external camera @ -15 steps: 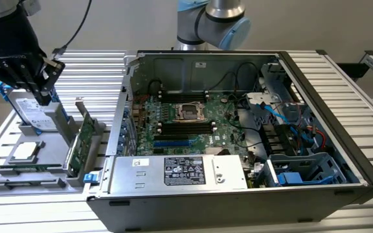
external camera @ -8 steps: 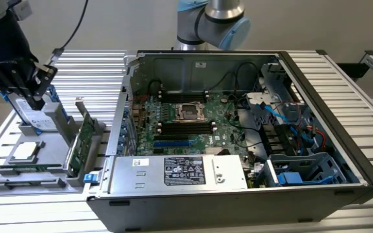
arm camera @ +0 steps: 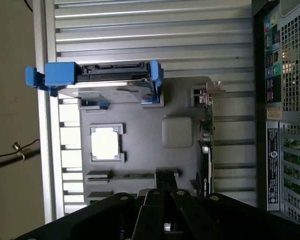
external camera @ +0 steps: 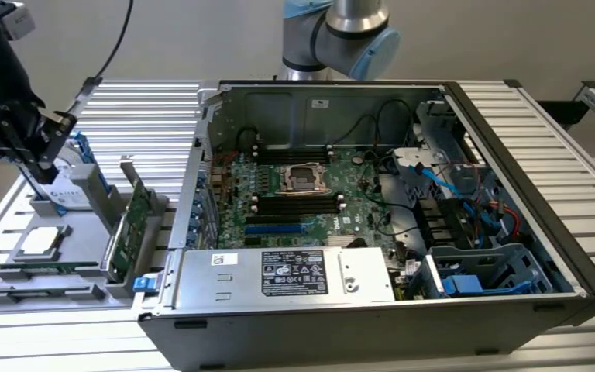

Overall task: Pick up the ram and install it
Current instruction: 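Reach for the ram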

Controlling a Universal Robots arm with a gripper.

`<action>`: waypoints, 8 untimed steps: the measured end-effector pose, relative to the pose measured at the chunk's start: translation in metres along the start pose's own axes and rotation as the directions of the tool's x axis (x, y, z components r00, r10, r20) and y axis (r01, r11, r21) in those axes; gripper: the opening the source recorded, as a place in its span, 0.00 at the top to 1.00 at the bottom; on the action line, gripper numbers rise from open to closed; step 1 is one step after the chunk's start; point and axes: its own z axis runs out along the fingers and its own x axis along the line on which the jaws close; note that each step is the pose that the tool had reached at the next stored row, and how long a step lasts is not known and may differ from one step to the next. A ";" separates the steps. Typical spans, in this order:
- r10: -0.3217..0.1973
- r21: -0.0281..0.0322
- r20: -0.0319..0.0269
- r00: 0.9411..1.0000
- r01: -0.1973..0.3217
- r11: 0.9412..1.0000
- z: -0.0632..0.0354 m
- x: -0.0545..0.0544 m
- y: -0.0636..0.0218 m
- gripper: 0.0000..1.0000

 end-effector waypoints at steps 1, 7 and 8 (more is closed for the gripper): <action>-0.001 0.000 0.000 1.000 0.001 1.000 0.0003 0.001 -0.0013 0.89; -0.010 0.000 0.000 1.000 0.010 1.000 0.0023 0.008 -0.0101 0.89; -0.011 0.000 -0.001 1.000 0.011 1.000 0.0026 0.009 -0.0115 0.89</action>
